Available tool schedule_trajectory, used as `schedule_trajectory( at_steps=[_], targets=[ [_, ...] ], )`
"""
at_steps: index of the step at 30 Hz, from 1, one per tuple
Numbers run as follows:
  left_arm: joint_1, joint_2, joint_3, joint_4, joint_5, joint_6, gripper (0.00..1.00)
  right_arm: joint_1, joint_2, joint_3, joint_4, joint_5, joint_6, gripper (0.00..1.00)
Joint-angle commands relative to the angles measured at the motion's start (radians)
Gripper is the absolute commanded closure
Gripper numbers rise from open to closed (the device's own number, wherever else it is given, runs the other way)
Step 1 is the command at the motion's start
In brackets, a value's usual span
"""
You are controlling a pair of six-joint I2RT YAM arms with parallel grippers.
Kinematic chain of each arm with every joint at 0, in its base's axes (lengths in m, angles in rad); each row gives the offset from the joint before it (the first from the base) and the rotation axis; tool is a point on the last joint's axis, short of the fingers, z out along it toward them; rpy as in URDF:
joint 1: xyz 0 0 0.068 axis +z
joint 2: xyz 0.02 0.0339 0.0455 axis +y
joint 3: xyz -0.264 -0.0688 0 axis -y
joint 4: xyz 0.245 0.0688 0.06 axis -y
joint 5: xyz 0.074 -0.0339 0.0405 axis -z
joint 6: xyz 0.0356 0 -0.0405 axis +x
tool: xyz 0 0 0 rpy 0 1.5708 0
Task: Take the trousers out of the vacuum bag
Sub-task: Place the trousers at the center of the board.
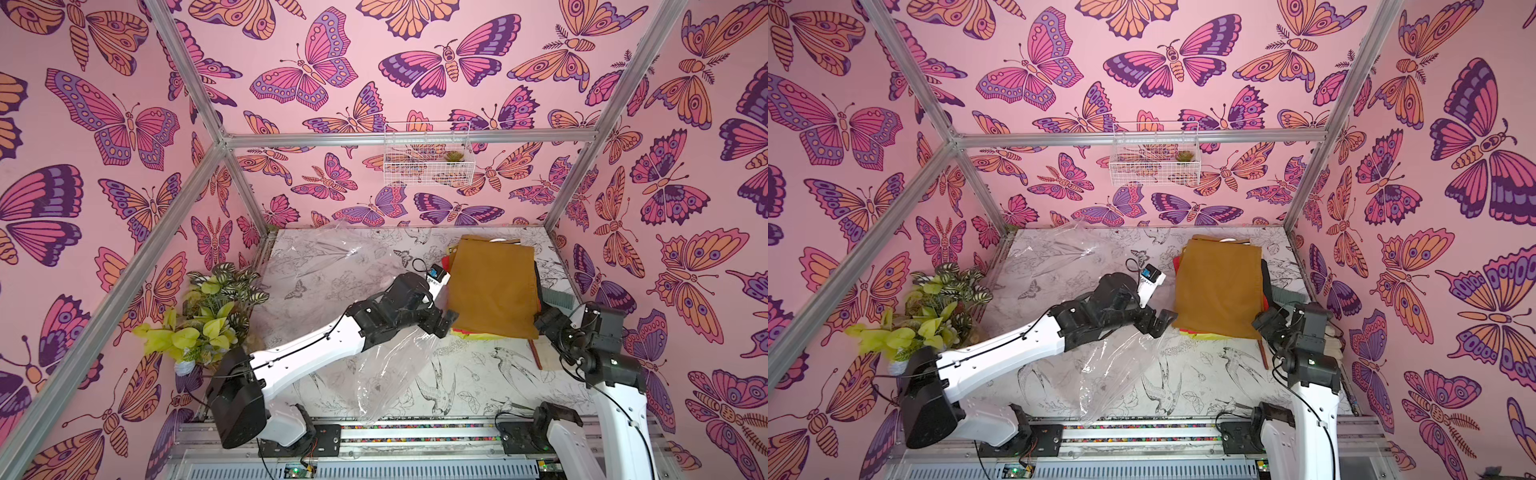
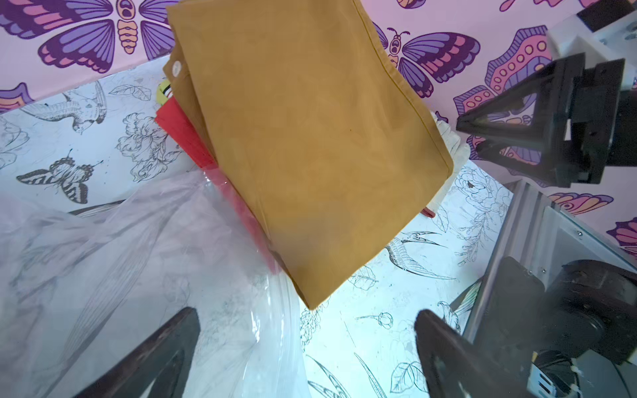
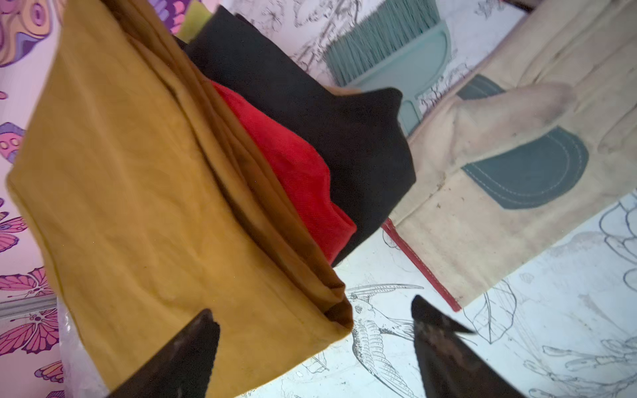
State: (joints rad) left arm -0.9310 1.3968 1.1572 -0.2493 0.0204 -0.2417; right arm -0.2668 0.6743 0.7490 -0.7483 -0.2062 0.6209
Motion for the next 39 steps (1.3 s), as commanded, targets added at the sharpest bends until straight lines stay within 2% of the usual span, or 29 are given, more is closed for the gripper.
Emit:
schedule_trajectory(
  at_steps=[1, 2, 8, 14, 22, 25, 31, 39],
  targets=[
    [0.019, -0.040, -0.037, -0.140, -0.065, -0.078, 0.01, -0.001, 0.028, 0.092, 0.031, -0.132, -0.124, 0.06],
    [0.024, -0.053, -0.052, -0.158, -0.074, -0.090, 0.00, 0.002, 0.056, 0.124, 0.032, -0.161, -0.144, 0.05],
    [0.055, -0.166, -0.191, -0.209, -0.108, -0.192, 0.00, 0.063, 0.202, 0.286, 0.040, -0.160, -0.203, 0.01],
    [0.099, -0.241, -0.287, -0.362, -0.206, -0.376, 0.00, 0.299, 0.381, 0.448, 0.003, 0.115, -0.279, 0.01],
    [0.245, -0.312, -0.452, -0.394, -0.170, -0.517, 0.00, 0.426, 0.633, 0.518, 0.049, 0.301, -0.347, 0.01],
    [0.273, -0.299, -0.496, -0.387, -0.174, -0.538, 0.00, 0.428, 0.724, 0.542, 0.073, 0.331, -0.363, 0.01],
    [0.333, -0.230, -0.583, -0.256, -0.130, -0.556, 0.00, 0.428, 0.862, 0.614, 0.101, 0.418, -0.419, 0.01],
    [0.416, -0.018, -0.550, -0.174, -0.132, -0.510, 0.00, 0.427, 1.004, 0.683, 0.138, 0.495, -0.438, 0.01]
  ],
)
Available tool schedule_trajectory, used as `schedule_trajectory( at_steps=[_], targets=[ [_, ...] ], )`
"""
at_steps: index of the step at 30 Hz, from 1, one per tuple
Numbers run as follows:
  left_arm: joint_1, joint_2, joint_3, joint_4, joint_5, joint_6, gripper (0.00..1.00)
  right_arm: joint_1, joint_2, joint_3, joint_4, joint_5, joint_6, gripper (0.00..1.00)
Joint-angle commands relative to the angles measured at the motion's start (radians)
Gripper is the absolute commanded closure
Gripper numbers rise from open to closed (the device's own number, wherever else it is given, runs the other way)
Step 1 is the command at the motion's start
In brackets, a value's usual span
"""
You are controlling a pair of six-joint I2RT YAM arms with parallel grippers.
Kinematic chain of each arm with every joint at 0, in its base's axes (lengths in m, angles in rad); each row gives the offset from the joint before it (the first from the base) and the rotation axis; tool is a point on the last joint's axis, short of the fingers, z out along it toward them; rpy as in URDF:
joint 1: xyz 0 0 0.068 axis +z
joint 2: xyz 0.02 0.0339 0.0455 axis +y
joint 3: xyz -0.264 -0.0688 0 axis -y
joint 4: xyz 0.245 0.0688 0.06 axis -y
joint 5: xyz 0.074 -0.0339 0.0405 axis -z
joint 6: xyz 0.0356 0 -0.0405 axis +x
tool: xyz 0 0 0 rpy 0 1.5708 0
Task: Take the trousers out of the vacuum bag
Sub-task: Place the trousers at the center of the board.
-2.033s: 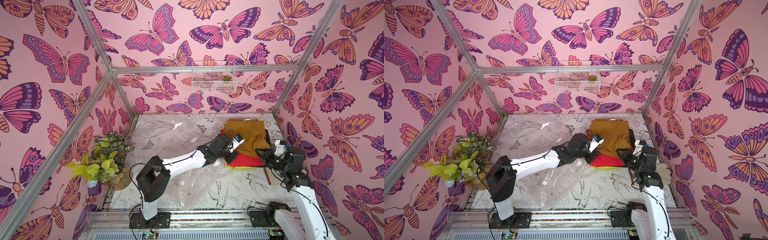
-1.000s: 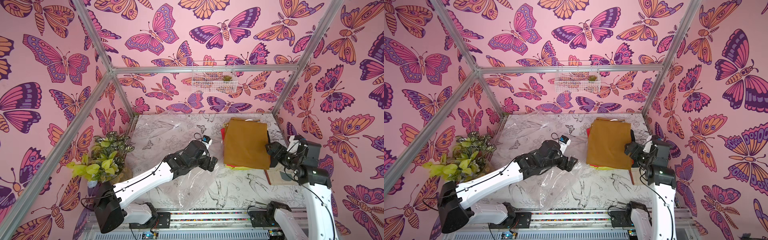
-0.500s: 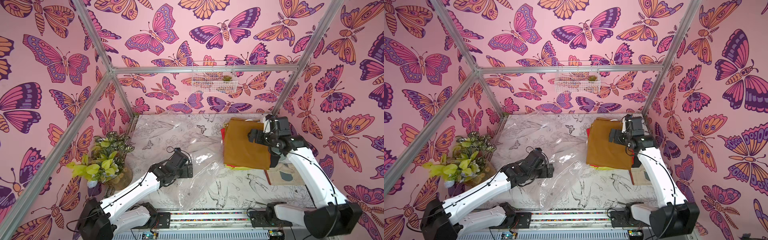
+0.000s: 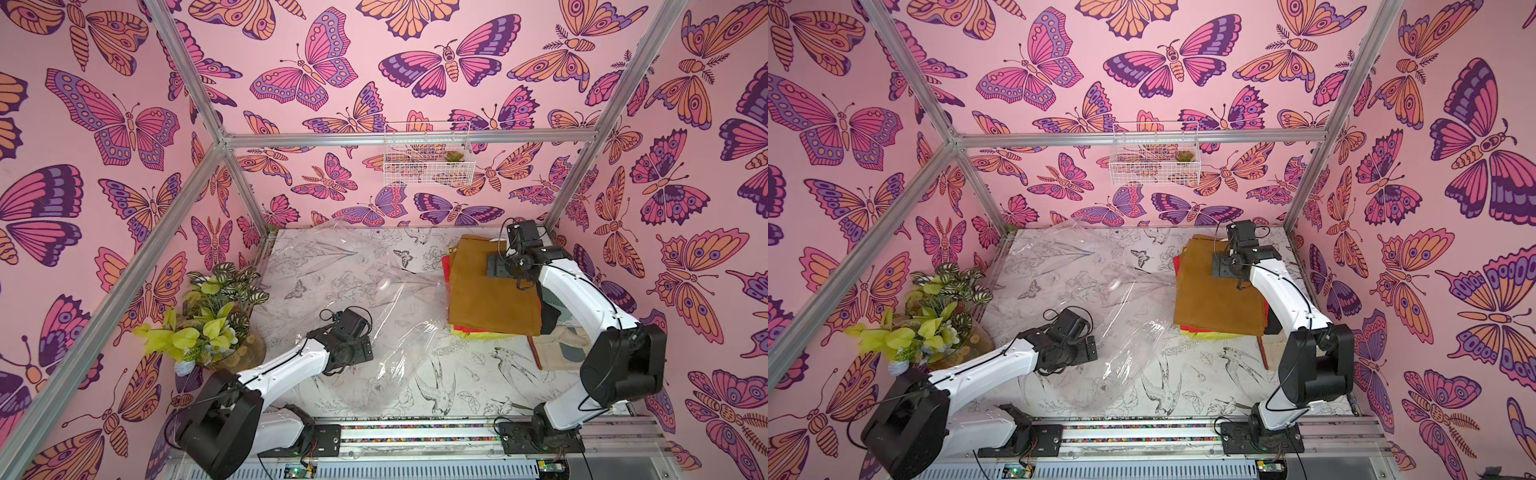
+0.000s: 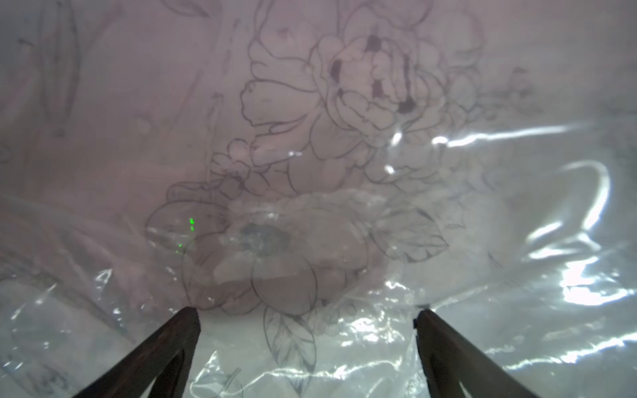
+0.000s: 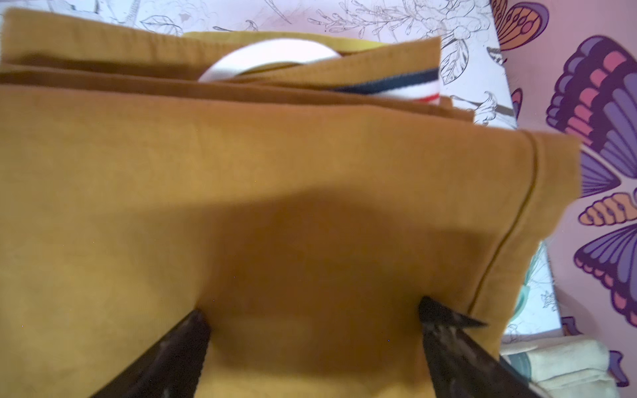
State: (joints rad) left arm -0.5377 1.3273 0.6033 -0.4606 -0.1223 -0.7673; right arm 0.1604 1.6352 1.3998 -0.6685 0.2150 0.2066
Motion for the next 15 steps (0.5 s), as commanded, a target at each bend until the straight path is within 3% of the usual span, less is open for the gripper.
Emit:
schedule_trajectory(
  at_steps=[1, 8, 15],
  targets=[
    [0.034, 0.065, 0.013, 0.043, 0.006, 0.026, 0.00, -0.001, 0.054, 0.039, 0.065, 0.069, -0.025, 0.01],
    [0.122, 0.139, 0.063, 0.093, 0.032, 0.091, 0.00, -0.003, 0.130, 0.079, 0.088, 0.055, -0.037, 0.01],
    [0.128, 0.079, 0.118, 0.123, 0.079, 0.180, 0.00, -0.018, 0.174, 0.099, 0.104, 0.020, -0.042, 0.01]
  ],
)
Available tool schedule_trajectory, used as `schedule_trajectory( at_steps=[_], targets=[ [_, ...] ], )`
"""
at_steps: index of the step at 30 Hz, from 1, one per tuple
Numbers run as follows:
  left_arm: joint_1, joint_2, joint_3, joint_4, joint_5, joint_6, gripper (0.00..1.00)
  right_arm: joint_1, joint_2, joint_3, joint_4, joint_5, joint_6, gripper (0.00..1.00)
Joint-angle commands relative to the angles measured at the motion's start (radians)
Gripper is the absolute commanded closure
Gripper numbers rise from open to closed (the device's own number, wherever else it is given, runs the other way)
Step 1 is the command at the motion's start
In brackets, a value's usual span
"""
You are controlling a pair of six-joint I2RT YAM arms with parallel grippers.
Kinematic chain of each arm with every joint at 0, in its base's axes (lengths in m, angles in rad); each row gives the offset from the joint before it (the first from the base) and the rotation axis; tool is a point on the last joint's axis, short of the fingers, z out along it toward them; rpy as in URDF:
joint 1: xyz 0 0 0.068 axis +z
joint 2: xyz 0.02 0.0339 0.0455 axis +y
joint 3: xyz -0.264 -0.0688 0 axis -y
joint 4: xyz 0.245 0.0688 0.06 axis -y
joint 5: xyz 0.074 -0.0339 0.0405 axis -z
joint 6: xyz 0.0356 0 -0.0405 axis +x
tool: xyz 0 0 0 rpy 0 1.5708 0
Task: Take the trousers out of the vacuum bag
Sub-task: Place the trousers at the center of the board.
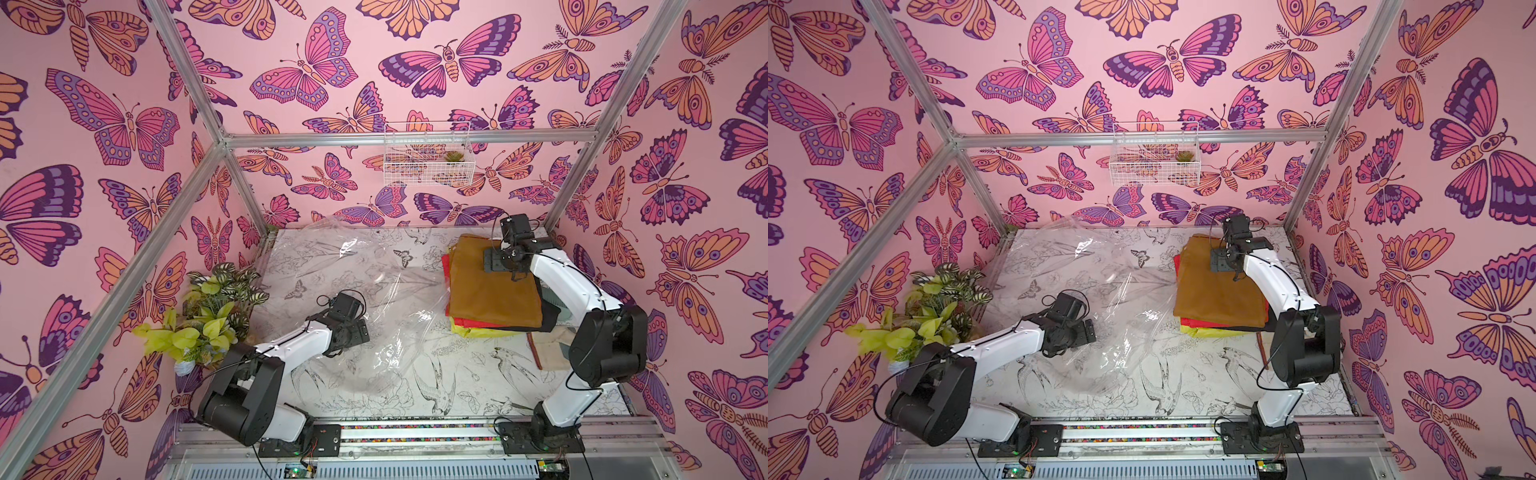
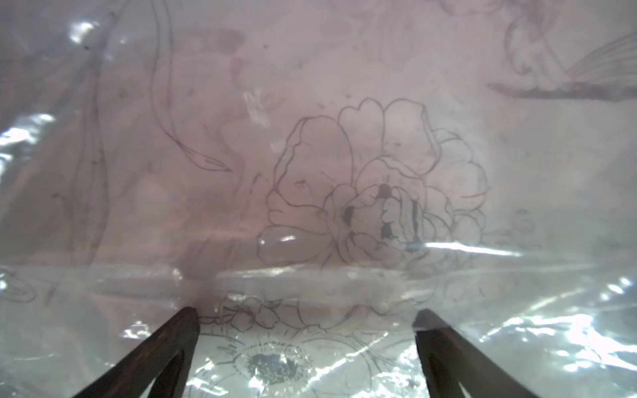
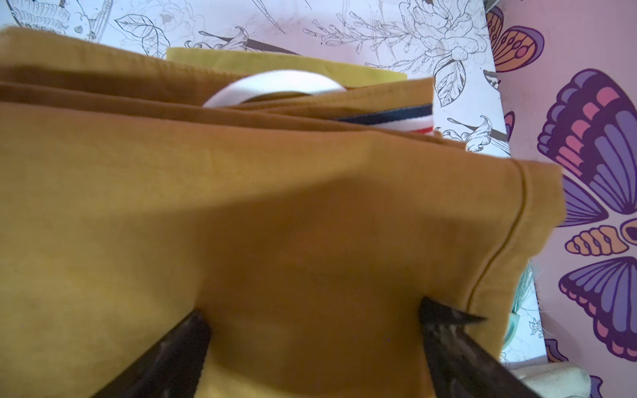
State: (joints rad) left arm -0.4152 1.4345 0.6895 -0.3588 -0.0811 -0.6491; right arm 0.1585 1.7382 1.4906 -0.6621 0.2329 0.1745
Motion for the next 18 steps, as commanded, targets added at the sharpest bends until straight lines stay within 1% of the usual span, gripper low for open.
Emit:
schedule_trajectory(
  at_steps=[1, 5, 10, 14, 18],
  targets=[
    [0.006, -0.047, 0.037, 0.021, 0.044, 0.075, 0.00, -0.017, 0.070, 0.014, 0.098, -0.005, -0.009, 0.01],
    [0.006, -0.139, 0.044, 0.027, 0.084, 0.126, 0.00, -0.016, 0.035, 0.031, 0.099, -0.036, -0.012, 0.01],
    [0.001, -0.302, 0.032, 0.035, 0.127, 0.190, 0.00, -0.015, -0.052, 0.034, 0.087, -0.088, -0.018, 0.01],
    [-0.001, -0.413, 0.022, 0.033, 0.148, 0.224, 0.00, -0.010, -0.155, 0.010, 0.080, -0.128, -0.016, 0.01],
    [-0.002, -0.500, 0.000, 0.033, 0.153, 0.244, 0.00, -0.004, -0.311, -0.070, 0.080, -0.155, 0.002, 0.01]
  ],
)
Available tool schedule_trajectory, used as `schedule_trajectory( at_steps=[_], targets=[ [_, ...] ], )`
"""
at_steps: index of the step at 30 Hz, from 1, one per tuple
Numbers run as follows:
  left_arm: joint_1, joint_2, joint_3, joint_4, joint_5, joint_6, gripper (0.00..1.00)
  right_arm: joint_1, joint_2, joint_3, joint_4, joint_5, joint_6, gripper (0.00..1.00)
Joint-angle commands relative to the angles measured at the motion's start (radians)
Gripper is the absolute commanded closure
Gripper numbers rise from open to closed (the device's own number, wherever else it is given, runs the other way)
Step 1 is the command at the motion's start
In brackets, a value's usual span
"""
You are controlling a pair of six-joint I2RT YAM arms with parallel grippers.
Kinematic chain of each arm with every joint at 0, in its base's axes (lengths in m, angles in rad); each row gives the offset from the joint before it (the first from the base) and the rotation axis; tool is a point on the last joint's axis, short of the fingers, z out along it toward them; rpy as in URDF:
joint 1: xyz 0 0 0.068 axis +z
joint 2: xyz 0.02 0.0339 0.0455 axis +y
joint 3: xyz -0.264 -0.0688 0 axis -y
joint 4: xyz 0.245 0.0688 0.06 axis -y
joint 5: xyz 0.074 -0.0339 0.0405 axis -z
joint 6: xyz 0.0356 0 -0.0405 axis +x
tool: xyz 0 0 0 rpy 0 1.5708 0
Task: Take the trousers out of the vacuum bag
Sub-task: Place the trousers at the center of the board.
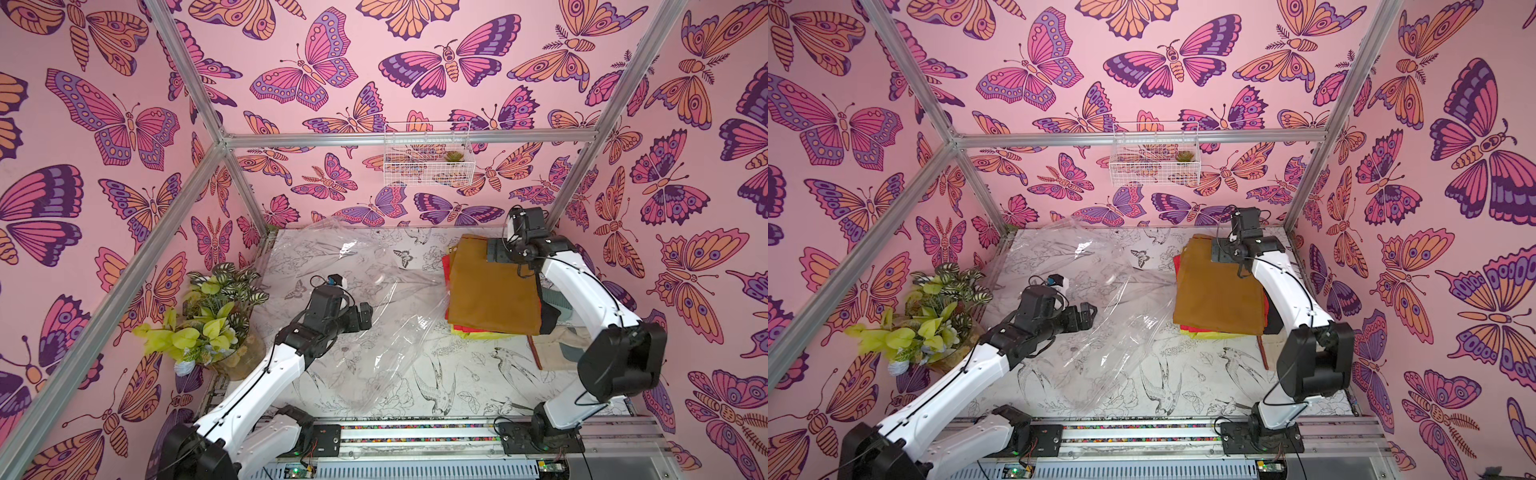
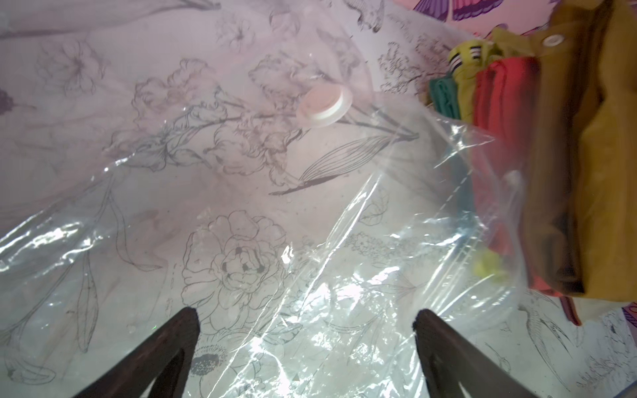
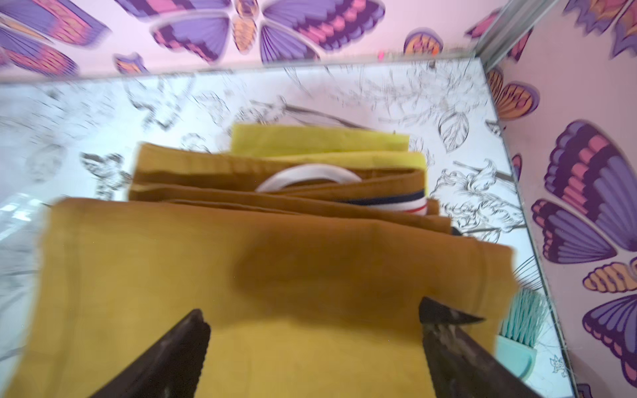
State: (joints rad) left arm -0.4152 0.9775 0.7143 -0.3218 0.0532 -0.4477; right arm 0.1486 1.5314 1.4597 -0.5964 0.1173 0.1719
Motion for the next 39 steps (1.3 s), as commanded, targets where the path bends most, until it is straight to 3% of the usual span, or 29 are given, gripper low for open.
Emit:
schedule_trajectory(
  at_steps=[1, 8, 19, 28, 33, 39],
  targets=[
    [-0.002, -0.059, -0.030, -0.004, 0.020, 0.043, 0.00, 0.008, -0.138, -0.063, 0.014, -0.039, 0.013, 0.01],
    [-0.007, -0.122, -0.056, -0.017, 0.064, 0.031, 0.00, 0.014, -0.355, -0.206, -0.187, -0.002, 0.122, 0.01],
    [-0.108, -0.115, -0.045, -0.017, 0.076, 0.053, 0.00, 0.014, -0.665, -0.505, -0.322, -0.135, 0.253, 0.01],
    [-0.148, -0.081, -0.034, -0.012, 0.056, 0.060, 0.00, 0.071, -0.726, -0.555, -0.457, -0.278, 0.282, 0.00],
    [-0.168, -0.057, -0.037, -0.006, 0.045, 0.056, 0.00, 0.185, -0.640, -0.570, -0.443, -0.178, 0.340, 0.01],
    [-0.193, -0.042, -0.044, 0.009, 0.028, 0.049, 0.00, 0.223, -0.551, -0.664, -0.301, -0.121, 0.395, 0.01]
  ],
)
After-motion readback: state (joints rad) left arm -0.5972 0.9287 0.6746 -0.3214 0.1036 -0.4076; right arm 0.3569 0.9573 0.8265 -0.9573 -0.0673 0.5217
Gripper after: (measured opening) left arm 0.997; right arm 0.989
